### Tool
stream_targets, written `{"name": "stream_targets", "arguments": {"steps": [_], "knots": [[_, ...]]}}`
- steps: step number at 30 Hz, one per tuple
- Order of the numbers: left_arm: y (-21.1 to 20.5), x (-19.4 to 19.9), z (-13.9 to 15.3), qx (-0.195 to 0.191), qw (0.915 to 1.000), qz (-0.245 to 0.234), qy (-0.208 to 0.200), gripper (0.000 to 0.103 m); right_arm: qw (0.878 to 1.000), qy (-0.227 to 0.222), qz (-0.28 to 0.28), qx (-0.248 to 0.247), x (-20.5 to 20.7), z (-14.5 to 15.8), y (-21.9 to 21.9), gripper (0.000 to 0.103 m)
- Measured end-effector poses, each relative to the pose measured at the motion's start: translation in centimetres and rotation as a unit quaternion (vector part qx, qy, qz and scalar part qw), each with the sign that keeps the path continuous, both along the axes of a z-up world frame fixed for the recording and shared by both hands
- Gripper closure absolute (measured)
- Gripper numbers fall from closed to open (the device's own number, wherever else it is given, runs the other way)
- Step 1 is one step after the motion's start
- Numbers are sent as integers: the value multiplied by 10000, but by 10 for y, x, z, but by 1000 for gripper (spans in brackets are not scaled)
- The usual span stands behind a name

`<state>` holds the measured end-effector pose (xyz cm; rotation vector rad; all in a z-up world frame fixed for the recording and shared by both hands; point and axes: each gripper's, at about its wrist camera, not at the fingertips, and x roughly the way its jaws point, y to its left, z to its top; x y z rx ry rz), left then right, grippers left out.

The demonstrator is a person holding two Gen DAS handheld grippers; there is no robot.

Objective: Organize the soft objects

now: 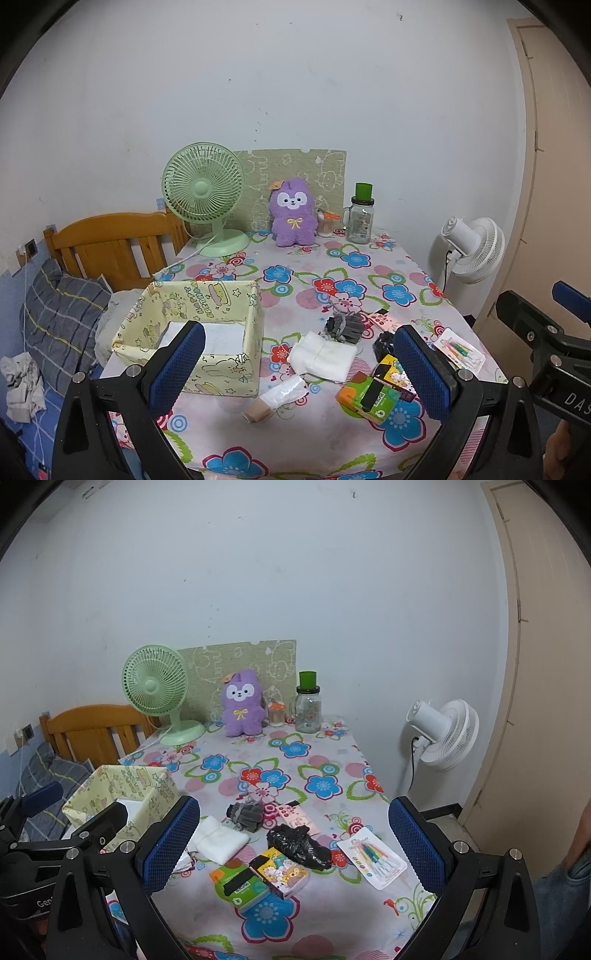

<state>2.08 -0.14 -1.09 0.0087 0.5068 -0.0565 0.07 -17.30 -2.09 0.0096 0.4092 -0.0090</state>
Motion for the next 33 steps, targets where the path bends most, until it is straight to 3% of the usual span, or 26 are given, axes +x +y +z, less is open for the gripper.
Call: {"name": "stream_targets", "arguments": {"steps": [33], "knots": [[-2,5,6,65,10000,0,55,0,10000,-40,-47,29,1,4,-5,0]]}}
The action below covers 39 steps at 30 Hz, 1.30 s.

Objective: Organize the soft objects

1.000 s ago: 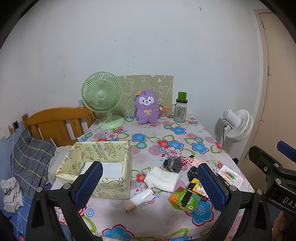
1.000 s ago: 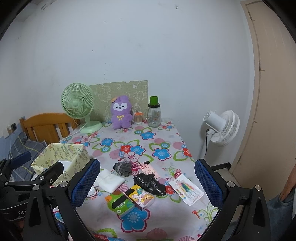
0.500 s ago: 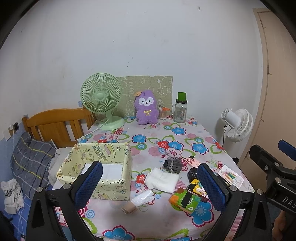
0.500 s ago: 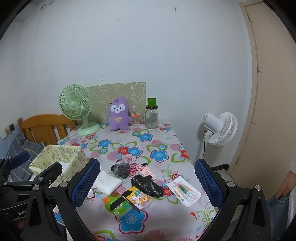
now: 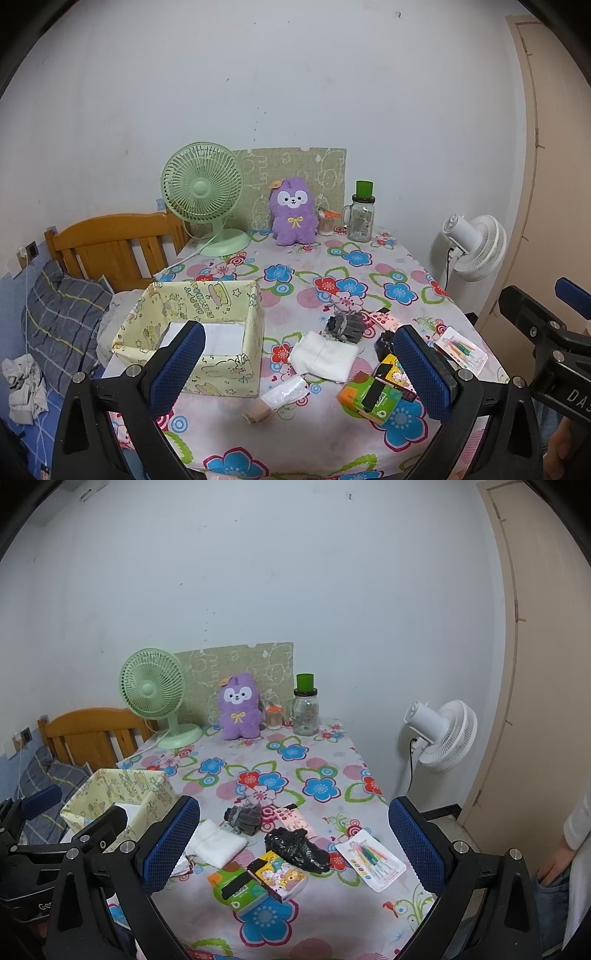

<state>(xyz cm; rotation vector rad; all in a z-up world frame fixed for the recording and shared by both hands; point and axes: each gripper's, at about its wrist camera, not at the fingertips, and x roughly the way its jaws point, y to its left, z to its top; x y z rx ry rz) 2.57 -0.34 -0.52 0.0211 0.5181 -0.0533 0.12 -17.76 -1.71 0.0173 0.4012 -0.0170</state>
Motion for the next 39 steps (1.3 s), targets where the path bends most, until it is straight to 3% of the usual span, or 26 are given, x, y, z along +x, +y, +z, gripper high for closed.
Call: {"name": "stream_targets", "arguments": {"steps": [14,19,32,39], "knots": [[-11,7,-19,13,9999,-90,128,0,9999,92,75,-60,11,-13,-4,0],[-23,17,-35,10,9991,-225,353,0,9996,229,105,-144,20,-27,-7,0],[-68,31,-94,268,9980,-448,349,0,9979,443,77,-458,45,-87,-30,0],[-78,41,-126,94,9952,-633,736,0,9967,696,162,-389,57,-121,-44,0]]}}
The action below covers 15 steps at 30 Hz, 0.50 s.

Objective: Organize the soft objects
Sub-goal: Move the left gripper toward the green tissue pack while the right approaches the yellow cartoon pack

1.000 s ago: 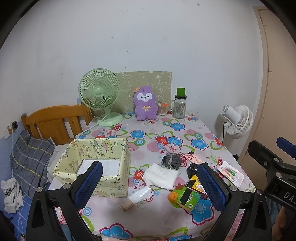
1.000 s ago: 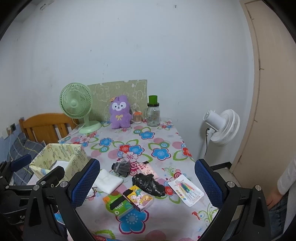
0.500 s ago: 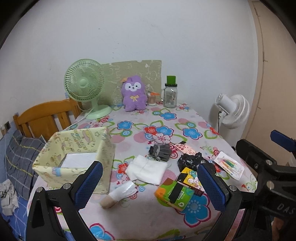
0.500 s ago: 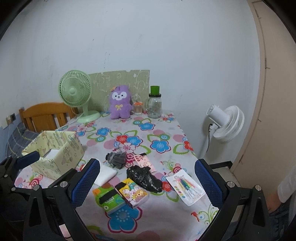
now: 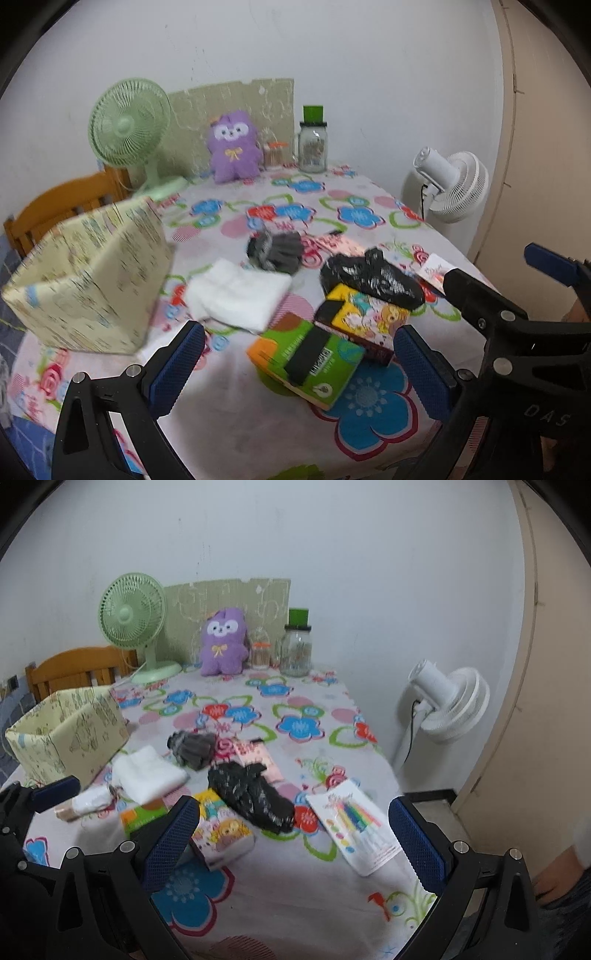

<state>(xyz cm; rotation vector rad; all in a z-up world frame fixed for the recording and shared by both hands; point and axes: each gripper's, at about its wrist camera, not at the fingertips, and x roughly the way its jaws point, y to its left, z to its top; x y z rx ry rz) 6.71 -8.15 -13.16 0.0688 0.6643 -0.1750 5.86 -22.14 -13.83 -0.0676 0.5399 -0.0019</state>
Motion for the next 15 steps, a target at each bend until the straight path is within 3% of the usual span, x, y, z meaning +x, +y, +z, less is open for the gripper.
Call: {"name": "stream_targets", "arguments": {"steps": [8,15], "knots": [[-5,17,-32,41,9994,-29,340,0,9989,395,5,254,16,-33,-7,0],[-4,28,-44,91,9983,-65,567,0,9978,550,1,374,27,-43,-9,0]]}}
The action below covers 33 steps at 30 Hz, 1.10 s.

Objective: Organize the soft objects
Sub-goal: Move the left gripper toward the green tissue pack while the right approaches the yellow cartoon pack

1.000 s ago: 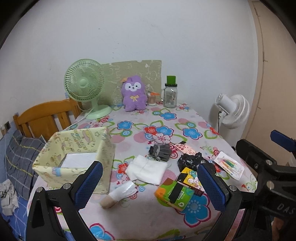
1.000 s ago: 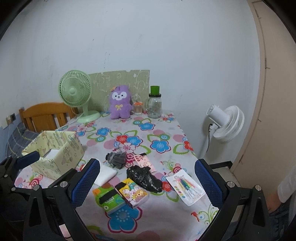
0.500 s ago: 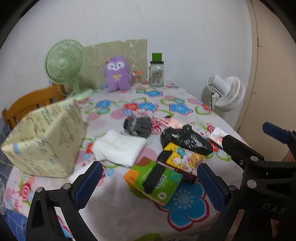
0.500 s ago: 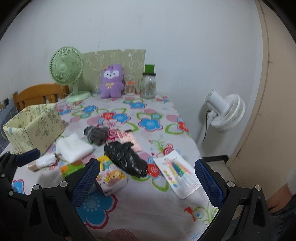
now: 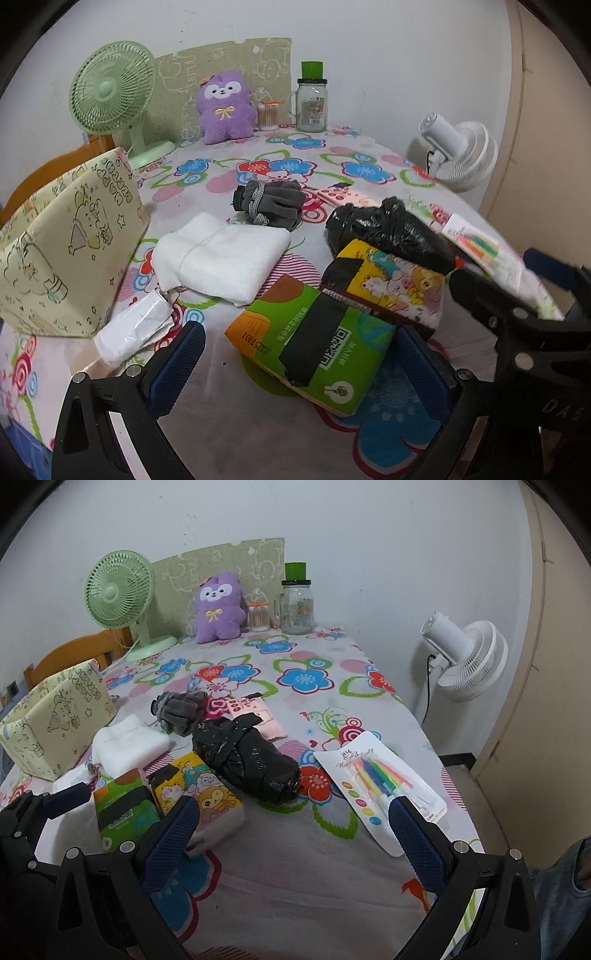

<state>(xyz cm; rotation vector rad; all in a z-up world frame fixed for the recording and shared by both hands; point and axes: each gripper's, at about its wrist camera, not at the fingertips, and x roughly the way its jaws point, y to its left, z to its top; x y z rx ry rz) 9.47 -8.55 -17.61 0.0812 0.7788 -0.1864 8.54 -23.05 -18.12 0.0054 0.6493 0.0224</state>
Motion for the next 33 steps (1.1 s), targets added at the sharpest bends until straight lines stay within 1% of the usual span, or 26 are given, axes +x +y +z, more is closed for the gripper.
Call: {"name": "stream_targets", "arguments": {"steps": [3,6,8,10,11,12,15,20,27,33], "knots": [[-5,4,-5,266,9996,-102,8,0,10000,42,7,-81,5,-3,2,0],[-10,6,-7,399,9990,-193,-66,0,9998,83,32,-170,8,-5,5,0],[-12,8,-8,396,9989,-238,-92,1,9997,85,45,-207,8,-6,7,0],[-11,10,-9,339,9990,-272,-72,6,9997,94,63,-216,9,-6,8,0],[-10,12,-9,303,9991,-291,-63,11,9997,108,80,-220,10,-6,9,0],[-10,13,-9,281,9991,-313,-48,12,9996,119,93,-227,11,-6,11,0],[-8,12,-8,223,9989,-412,-1,13,9995,125,127,-279,12,-7,14,0],[-7,8,-7,252,9987,-431,-91,14,9994,126,169,-292,14,-5,21,0],[7,4,4,268,9990,-293,-229,14,9996,137,208,-127,16,1,31,0],[21,5,4,386,9989,-153,-213,14,9994,222,261,-91,24,-2,45,0]]}}
